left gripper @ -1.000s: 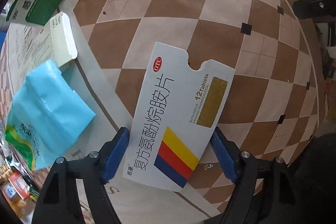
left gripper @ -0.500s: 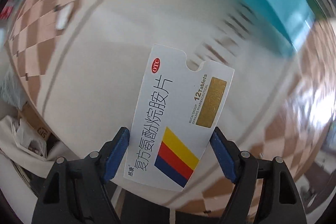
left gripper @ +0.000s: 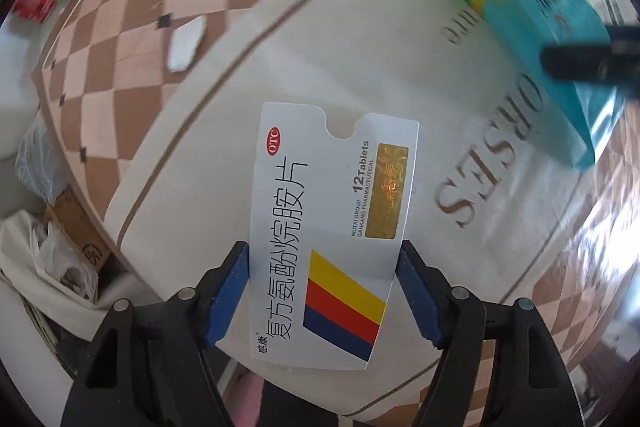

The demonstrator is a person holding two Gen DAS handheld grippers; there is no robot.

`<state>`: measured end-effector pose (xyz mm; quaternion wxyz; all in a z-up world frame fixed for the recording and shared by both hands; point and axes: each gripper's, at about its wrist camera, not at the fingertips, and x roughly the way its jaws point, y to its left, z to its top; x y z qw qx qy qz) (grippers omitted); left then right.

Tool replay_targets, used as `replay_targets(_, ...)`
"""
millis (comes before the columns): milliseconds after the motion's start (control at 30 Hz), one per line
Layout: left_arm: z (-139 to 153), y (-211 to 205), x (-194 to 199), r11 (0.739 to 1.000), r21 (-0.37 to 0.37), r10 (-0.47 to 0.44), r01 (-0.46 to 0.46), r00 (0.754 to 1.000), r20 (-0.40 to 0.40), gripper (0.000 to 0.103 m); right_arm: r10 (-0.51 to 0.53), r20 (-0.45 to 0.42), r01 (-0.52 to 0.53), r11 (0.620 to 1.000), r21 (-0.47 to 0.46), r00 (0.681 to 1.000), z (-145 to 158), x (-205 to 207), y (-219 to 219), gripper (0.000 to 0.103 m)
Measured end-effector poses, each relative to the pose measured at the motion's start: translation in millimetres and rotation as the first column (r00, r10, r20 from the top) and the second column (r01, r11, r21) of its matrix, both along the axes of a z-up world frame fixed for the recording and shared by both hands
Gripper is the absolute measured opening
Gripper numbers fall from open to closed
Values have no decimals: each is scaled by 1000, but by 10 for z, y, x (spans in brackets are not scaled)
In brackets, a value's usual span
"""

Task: Collect trash
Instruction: 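Grasp the white striped medicine box with the left gripper while the right grasps the blue-green rice bag, then lift the medicine box and rice bag and carry both over the bin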

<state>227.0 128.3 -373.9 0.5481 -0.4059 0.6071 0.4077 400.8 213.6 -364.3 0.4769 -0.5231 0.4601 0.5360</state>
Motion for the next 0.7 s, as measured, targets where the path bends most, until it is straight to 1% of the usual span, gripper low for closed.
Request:
replay_targets(100,26,23,-154,999,0,46,-46,999,6,71,43,62,-41,998,-37,997,-184,-111,38,103)
replay_targets(167,28,34,-191,998,-10,57,-57,998,14,71,13,95,-8,999,-52,995,-272,-104,17,102)
replay_targets(233,35,45,-242,998,-18,66,-66,998,22,71,-35,101,37,999,-14,994,-227,-63,-46,96)
replay_targets(267,35,73,-258,998,-18,65,-65,998,20,71,-61,85,61,998,-4,995,-190,-31,-89,90)
replay_targets(333,5,94,-262,998,-16,66,-65,998,15,71,-157,-10,157,988,-9,988,-115,88,-237,90)
replay_targets(400,-4,55,-196,997,-28,69,-69,997,20,71,-237,-50,237,972,-9,970,-63,205,-467,90)
replay_targets(433,-37,3,-159,997,-38,71,-70,997,27,71,-288,-72,288,958,-15,955,-46,279,-632,90)
replay_targets(467,-73,15,-119,997,-52,64,-62,997,39,71,-346,-97,345,938,-33,933,-52,361,-815,90)
replay_targets(533,-75,-95,-42,997,-67,27,-24,998,50,71,-455,-143,446,890,-92,879,-112,521,-1190,90)
replay_targets(567,-71,-155,2,997,-72,10,-6,998,54,71,-502,-153,489,864,-117,851,-150,593,-1367,90)
replay_targets(633,-104,-265,90,996,-90,-23,28,998,60,71,-587,-140,567,808,-159,797,-231,745,-1723,91)
replay_targets(700,-129,-337,179,994,-65,-87,87,996,10,72,-637,-139,609,768,-199,758,-300,860,-1953,92)
